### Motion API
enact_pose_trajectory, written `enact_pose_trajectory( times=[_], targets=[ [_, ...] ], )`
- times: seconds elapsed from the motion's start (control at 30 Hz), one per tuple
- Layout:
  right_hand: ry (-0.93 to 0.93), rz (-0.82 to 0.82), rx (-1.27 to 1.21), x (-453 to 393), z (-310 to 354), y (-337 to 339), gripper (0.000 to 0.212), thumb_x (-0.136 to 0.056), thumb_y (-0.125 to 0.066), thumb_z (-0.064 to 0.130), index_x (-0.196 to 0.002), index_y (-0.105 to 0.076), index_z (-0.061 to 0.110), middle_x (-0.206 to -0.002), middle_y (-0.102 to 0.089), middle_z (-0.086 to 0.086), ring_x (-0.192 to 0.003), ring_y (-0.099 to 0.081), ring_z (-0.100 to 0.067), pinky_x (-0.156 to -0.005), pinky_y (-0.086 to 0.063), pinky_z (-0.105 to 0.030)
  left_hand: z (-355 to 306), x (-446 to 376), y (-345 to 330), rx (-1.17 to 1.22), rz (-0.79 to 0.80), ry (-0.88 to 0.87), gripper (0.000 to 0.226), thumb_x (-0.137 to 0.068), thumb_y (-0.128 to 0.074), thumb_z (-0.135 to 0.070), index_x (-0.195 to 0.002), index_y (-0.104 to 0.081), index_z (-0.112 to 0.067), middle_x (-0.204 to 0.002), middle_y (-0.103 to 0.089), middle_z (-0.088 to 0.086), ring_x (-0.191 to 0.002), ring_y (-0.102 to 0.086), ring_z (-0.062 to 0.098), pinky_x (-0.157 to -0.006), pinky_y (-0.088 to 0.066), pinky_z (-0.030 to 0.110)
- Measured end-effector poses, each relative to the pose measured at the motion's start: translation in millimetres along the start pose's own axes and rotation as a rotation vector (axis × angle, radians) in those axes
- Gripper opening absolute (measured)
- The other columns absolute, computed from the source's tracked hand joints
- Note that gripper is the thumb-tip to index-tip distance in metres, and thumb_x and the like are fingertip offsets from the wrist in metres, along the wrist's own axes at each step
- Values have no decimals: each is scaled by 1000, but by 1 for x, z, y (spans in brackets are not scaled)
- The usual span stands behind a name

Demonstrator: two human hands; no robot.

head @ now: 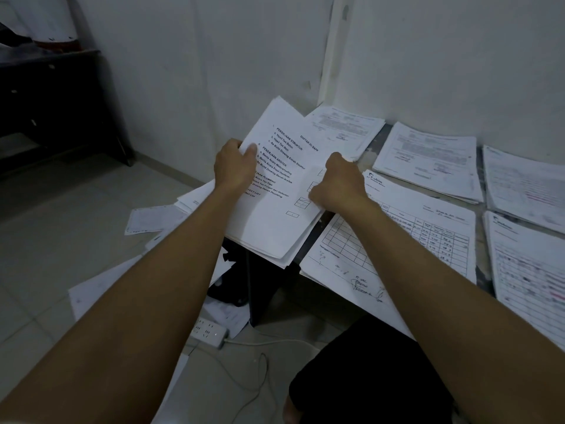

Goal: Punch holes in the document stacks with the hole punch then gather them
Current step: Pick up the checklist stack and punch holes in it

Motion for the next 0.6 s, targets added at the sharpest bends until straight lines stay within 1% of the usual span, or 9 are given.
enact_pose_trajectory(
  times=[0.1,0.27,0.33,0.4,0.43,0.47,0.5,0.53,0.6],
  targets=[
    [-43,-48,-103,-4,-2,2,55,-80,-71,11,-126,-41,5,-120,-54,-14,-110,-54,-29,-75,-45,-31,-2,0,1,49,-3,-25,23,-99,-46,-36,-108,-53,-15,-99,-57,-3,-93,-59,19,-77,-47,31],
    [-105,-273,-279,0,-6,4,80,-77,-72,14,-139,-23,4,-141,-32,-17,-125,-36,-31,-83,-35,-30,-1,0,8,183,-73,5,22,-101,-45,-36,-106,-51,-16,-95,-58,-5,-87,-60,14,-75,-50,31],
    [-143,-285,-428,2,-6,3,88,-79,-71,18,-145,-14,5,-142,-35,-14,-117,-46,-26,-81,-40,-28,0,1,10,249,-97,22,20,-101,-44,-37,-102,-49,-17,-87,-56,-10,-76,-56,6,-66,-47,26],
    [-225,-185,-590,4,-3,-1,92,-83,-68,23,-150,-9,4,-141,-41,-9,-100,-54,-14,-73,-45,-25,1,2,11,282,-103,30,20,-101,-44,-37,-100,-48,-18,-84,-54,-11,-72,-53,2,-61,-43,23],
    [-274,-113,-671,5,-3,-3,86,-85,-67,24,-150,-15,2,-136,-47,-6,-96,-53,-11,-72,-44,-24,1,3,12,293,-102,34,20,-101,-44,-37,-100,-48,-18,-84,-54,-11,-72,-53,2,-60,-42,22],
    [-293,-59,-748,4,-4,-5,71,-85,-67,24,-141,-31,1,-123,-53,-1,-91,-53,-8,-70,-44,-20,1,4,12,301,-103,37,19,-101,-44,-37,-99,-47,-18,-84,-54,-11,-72,-52,2,-59,-41,22],
    [-295,-30,-812,2,-5,-7,50,-86,-67,22,-124,-41,1,-104,-54,6,-82,-50,-3,-63,-41,-16,1,4,13,308,-106,41,19,-101,-44,-38,-99,-47,-19,-84,-54,-11,-71,-52,2,-59,-41,21],
    [-289,-14,-857,3,-4,-7,36,-87,-67,19,-110,-41,7,-90,-48,12,-75,-45,2,-57,-37,-13,1,4,13,313,-106,44,19,-101,-44,-38,-99,-47,-19,-84,-54,-11,-72,-52,2,-59,-41,22],
    [-268,9,-896,4,-3,-9,36,-87,-68,15,-110,-41,10,-93,-50,11,-80,-50,-2,-63,-40,-13,0,5,14,315,-100,46,19,-101,-44,-38,-100,-47,-19,-85,-54,-11,-74,-53,3,-61,-42,23]
  ],
)
Point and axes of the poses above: each hand's wrist, its own x-axis away from the middle knuckle, its own y-axis out of the back of the hand, z = x × y, the point moved 3 cm from there along -x, towards the middle knuckle
